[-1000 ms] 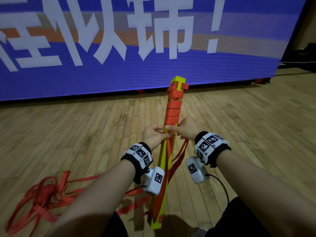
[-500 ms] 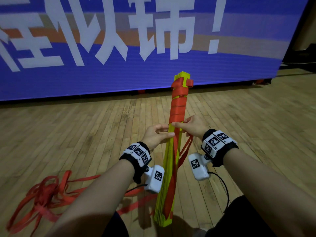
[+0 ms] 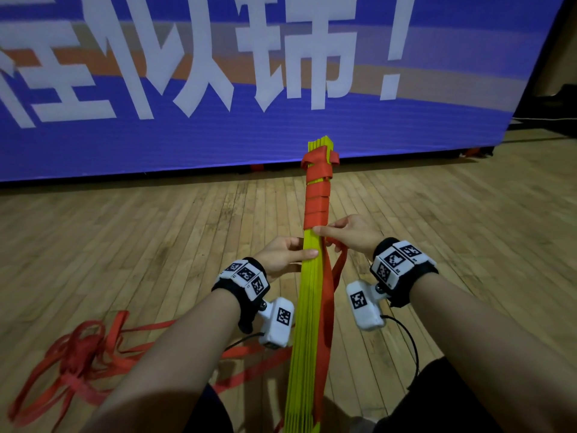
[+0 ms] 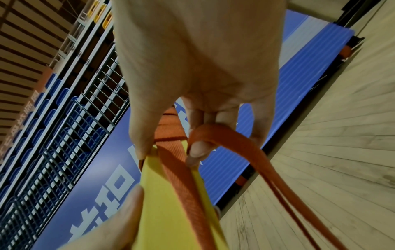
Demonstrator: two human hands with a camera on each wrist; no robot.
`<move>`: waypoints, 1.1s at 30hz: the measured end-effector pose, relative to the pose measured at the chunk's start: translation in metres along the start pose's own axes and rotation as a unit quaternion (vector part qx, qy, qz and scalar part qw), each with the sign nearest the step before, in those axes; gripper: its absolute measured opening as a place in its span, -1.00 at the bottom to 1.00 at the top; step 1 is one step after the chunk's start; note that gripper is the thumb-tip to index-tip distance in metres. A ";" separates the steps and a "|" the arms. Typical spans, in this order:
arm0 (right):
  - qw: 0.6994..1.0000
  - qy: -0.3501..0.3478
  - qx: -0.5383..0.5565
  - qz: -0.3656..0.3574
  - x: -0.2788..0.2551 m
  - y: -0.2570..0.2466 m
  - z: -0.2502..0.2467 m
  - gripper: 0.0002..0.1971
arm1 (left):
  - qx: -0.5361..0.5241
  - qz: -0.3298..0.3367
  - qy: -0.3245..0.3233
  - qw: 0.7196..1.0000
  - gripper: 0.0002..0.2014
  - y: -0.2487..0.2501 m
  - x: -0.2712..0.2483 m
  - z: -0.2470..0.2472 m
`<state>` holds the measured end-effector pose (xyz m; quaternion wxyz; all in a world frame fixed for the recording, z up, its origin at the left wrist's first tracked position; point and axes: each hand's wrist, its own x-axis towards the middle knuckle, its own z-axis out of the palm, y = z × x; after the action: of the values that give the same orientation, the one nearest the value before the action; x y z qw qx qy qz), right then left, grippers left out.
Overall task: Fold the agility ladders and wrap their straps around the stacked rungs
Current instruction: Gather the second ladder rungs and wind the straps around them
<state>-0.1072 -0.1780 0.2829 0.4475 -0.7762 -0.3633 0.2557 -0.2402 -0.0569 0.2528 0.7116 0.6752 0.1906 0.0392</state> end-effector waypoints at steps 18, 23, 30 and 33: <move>0.996 0.028 -0.090 -0.002 0.004 0.005 0.011 -0.63 | 0.058 0.022 0.129 0.990 -0.71 0.002 0.000 0.011; 0.992 0.046 -0.118 -0.008 0.001 0.002 0.018 -0.59 | 0.083 0.032 0.171 0.981 -0.68 -0.003 0.005 0.014; 0.993 0.073 -0.090 -0.031 0.004 0.002 0.019 -0.62 | 0.068 0.025 0.142 0.987 -0.65 -0.001 0.009 0.009; 0.995 0.074 -0.070 -0.019 0.008 0.007 0.015 -0.62 | 0.012 0.015 0.090 0.996 -0.63 0.000 0.005 0.004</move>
<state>-0.1107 -0.1661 0.2694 0.4228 -0.8150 -0.3611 0.1633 -0.2337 -0.0593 0.2519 0.6826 0.6802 0.2442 0.1085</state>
